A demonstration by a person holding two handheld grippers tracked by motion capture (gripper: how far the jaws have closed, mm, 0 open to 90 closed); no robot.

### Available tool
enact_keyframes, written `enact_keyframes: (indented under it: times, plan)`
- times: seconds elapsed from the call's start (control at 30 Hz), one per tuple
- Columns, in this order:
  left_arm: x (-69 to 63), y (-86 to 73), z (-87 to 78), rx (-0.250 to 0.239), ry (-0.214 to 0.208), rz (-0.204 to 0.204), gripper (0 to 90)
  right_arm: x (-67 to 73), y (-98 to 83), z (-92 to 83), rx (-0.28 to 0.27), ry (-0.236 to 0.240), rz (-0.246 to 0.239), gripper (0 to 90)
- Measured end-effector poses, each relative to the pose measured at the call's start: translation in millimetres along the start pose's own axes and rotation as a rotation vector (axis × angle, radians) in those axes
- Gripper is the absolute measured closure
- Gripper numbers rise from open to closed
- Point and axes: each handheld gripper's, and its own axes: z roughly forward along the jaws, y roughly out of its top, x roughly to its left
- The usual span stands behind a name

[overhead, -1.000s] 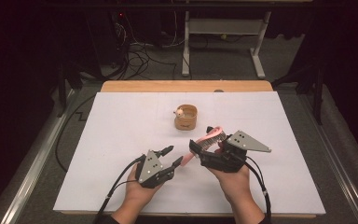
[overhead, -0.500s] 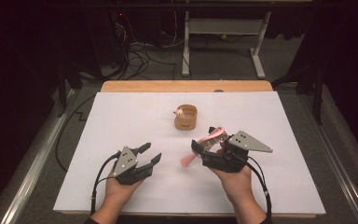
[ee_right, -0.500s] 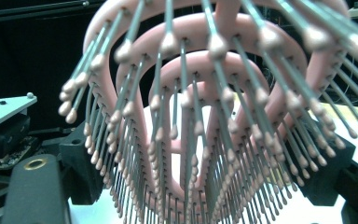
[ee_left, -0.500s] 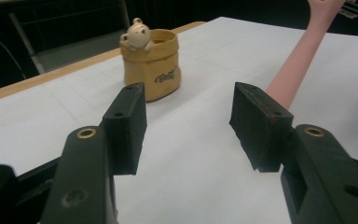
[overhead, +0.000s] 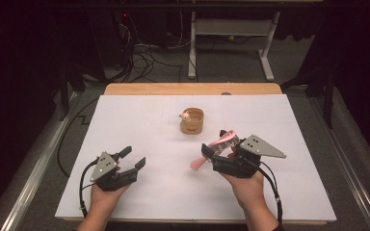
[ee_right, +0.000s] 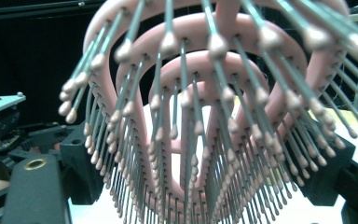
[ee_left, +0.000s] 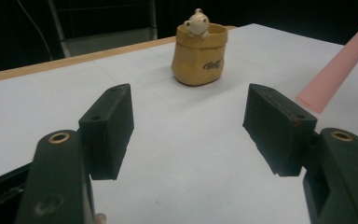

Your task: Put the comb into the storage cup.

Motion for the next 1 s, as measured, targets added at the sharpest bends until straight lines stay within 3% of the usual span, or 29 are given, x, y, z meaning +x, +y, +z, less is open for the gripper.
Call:
enact_keyframes:
  times: [0.37,0.5,0.77,1.0]
  plan:
    - [16.0,-5.2,-6.1,0.008,0.029,-0.022,23.2,-6.8,-1.4,-2.0,0.006,-0.03,-0.006,20.3]
    - [19.8,-8.3,-3.8,0.034,0.014,-0.039,18.5,-8.9,-1.5,-3.6,0.008,-0.04,-0.009,20.3]
    - [19.2,-8.0,-2.0,0.035,-0.018,-0.039,10.5,-14.5,-0.1,-8.7,0.0,-0.064,-0.012,20.2]
    - [19.6,-7.0,-2.4,0.033,-0.017,-0.052,2.0,-20.2,2.3,-14.3,-0.011,-0.083,-0.01,20.3]
